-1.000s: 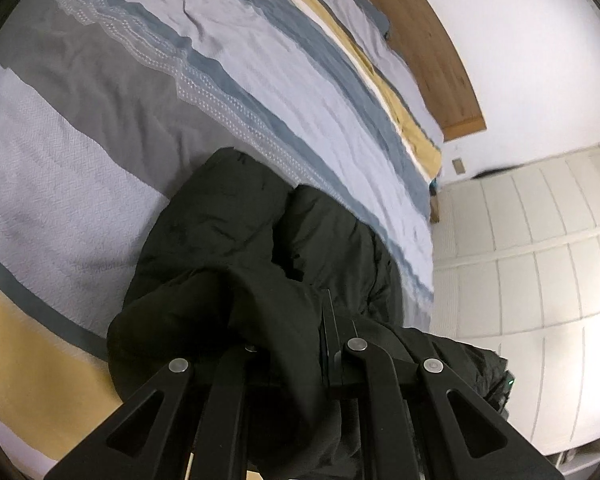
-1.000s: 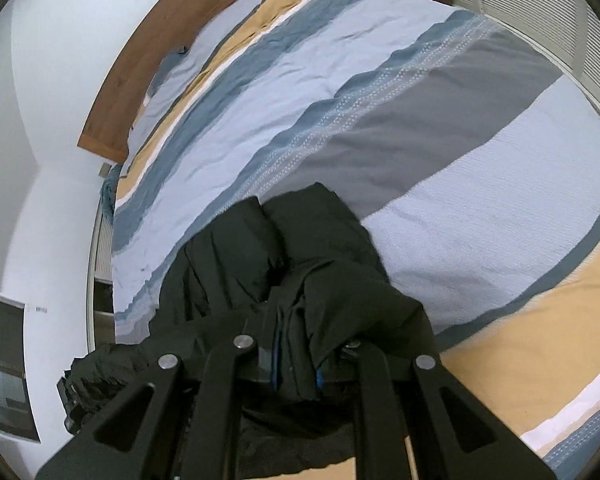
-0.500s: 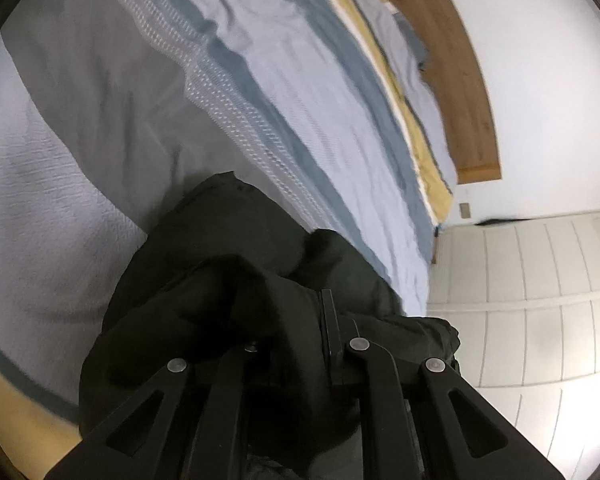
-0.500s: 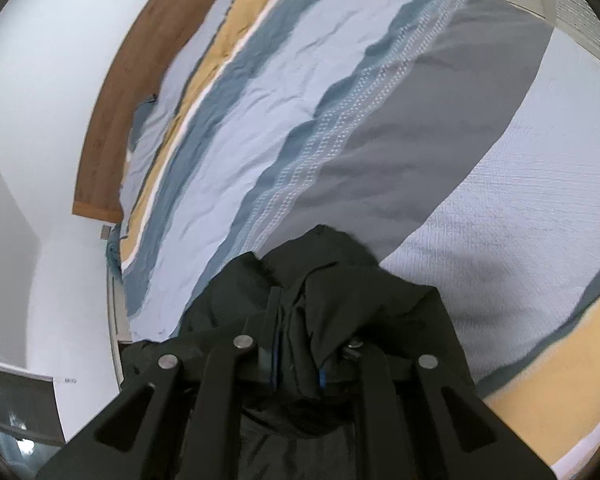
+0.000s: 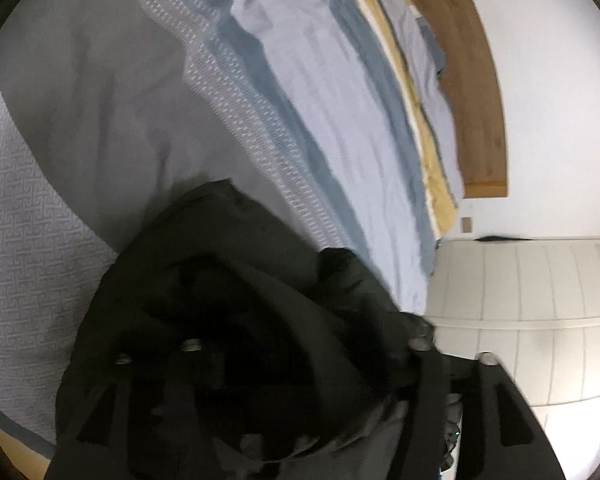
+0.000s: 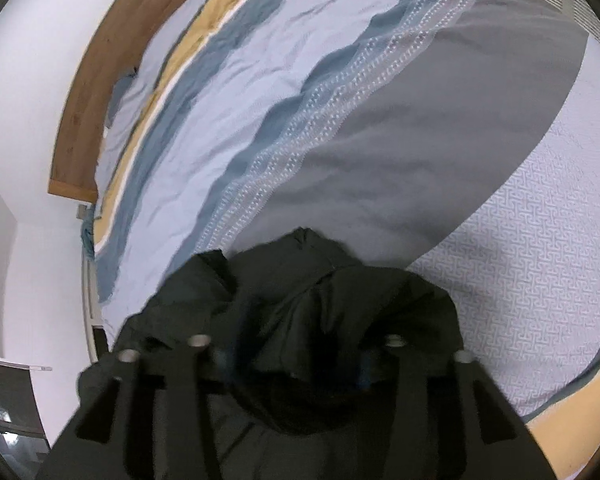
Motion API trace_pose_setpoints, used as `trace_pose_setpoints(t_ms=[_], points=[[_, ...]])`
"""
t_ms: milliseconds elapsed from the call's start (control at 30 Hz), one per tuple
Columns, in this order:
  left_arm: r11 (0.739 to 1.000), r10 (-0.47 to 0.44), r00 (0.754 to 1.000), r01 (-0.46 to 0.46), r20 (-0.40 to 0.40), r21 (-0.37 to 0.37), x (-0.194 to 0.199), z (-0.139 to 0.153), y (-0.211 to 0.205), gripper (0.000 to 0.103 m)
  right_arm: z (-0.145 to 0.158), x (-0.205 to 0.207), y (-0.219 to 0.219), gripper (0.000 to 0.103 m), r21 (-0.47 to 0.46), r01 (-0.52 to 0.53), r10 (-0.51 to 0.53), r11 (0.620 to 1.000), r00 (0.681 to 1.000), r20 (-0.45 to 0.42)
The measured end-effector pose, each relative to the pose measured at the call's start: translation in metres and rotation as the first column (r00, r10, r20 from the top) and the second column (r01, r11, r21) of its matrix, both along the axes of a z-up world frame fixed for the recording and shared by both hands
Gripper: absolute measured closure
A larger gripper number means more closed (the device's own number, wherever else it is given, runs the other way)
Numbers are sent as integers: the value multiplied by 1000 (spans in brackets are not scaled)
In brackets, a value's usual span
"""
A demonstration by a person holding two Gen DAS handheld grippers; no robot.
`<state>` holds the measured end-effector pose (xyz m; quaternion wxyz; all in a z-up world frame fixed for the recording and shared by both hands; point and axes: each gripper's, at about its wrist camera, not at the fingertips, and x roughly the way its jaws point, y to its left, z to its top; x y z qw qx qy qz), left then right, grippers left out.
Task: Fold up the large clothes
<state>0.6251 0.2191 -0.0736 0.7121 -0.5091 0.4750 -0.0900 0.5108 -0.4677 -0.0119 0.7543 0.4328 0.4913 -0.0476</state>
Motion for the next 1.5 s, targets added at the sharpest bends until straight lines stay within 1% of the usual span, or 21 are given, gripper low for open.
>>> trace_pose_setpoints(t_ms=[67, 100, 167, 267, 333, 400, 533, 600, 733, 867, 900, 933, 1000, 1067, 1133, 1167, 1233, 1300, 1400, 1433, 1500], points=[[1000, -6, 1000, 6, 20, 7, 0, 10, 3, 34, 5, -2, -5, 40, 19, 11, -11, 1000, 999, 32], [1000, -12, 1000, 12, 24, 11, 0, 14, 4, 33, 9, -3, -8, 38, 20, 15, -16, 1000, 999, 44], [999, -30, 999, 28, 39, 44, 0, 26, 6, 32, 19, -6, -14, 30, -8, 28, -28, 1000, 998, 64], [994, -52, 997, 46, 60, 99, 0, 41, 7, 30, 35, -10, -26, 28, -20, 51, -49, 998, 993, 103], [990, -60, 995, 50, 75, 135, -3, 50, 8, 28, 49, -14, -31, 28, -53, 52, -46, 997, 992, 119], [983, -60, 994, 43, 91, 179, -8, 59, 9, 23, 62, -18, -27, 28, -91, 19, -6, 996, 991, 133], [962, -55, 992, 22, 116, 271, -22, 78, 11, 21, 85, -28, 2, 28, -197, -96, 124, 976, 983, 138], [942, -97, 987, 48, 132, 332, -31, 90, 0, 21, 94, -35, 26, 28, -248, -164, 204, 955, 969, 143], [882, -230, 960, 138, 157, 450, -55, 104, -46, 20, 98, -47, 86, 28, -329, -283, 346, 901, 926, 152], [820, -339, 926, 203, 167, 535, -81, 99, -99, 20, 92, -62, 155, 28, -424, -386, 486, 819, 860, 157], [797, -374, 913, 225, 165, 560, -87, 95, -115, 20, 90, -64, 169, 28, -435, -404, 509, 805, 846, 157], [782, -398, 903, 240, 164, 576, -90, 92, -125, 20, 87, -66, 182, 28, -446, -422, 533, 789, 831, 157], [746, -454, 877, 278, 156, 605, -90, 84, -148, 20, 82, -68, 206, 28, -466, -450, 574, 761, 802, 163], [710, -498, 855, 305, 147, 635, -79, 77, -165, 20, 75, -60, 224, 28, -481, -478, 608, 735, 779, 155], [682, -527, 840, 323, 133, 657, -62, 70, -178, 20, 66, -50, 235, 28, -492, -496, 625, 715, 769, 134], [664, -539, 834, 334, 119, 669, -50, 65, -184, 20, 58, -42, 241, 28, -506, -506, 636, 698, 763, 114], [639, -549, 830, 342, 97, 690, -32, 59, -191, 19, 48, -27, 249, 27, -531, -515, 646, 673, 759, 82], [617, -559, 826, 355, 74, 702, -14, 53, -197, 16, 40, -12, 253, 27, -542, -518, 648, 662, 759, 66], [599, -559, 828, 360, 51, 715, 8, 48, -200, 13, 36, 8, 251, 27, -550, -511, 642, 661, 764, 61], [597, -558, 829, 362, 46, 715, 14, 47, -200, 13, 34, 14, 250, 27, -549, -509, 639, 663, 766, 62], [607, -545, 837, 357, 45, 710, 24, 44, -198, 11, 31, 28, 245, 27, -546, -500, 628, 673, 775, 64]])
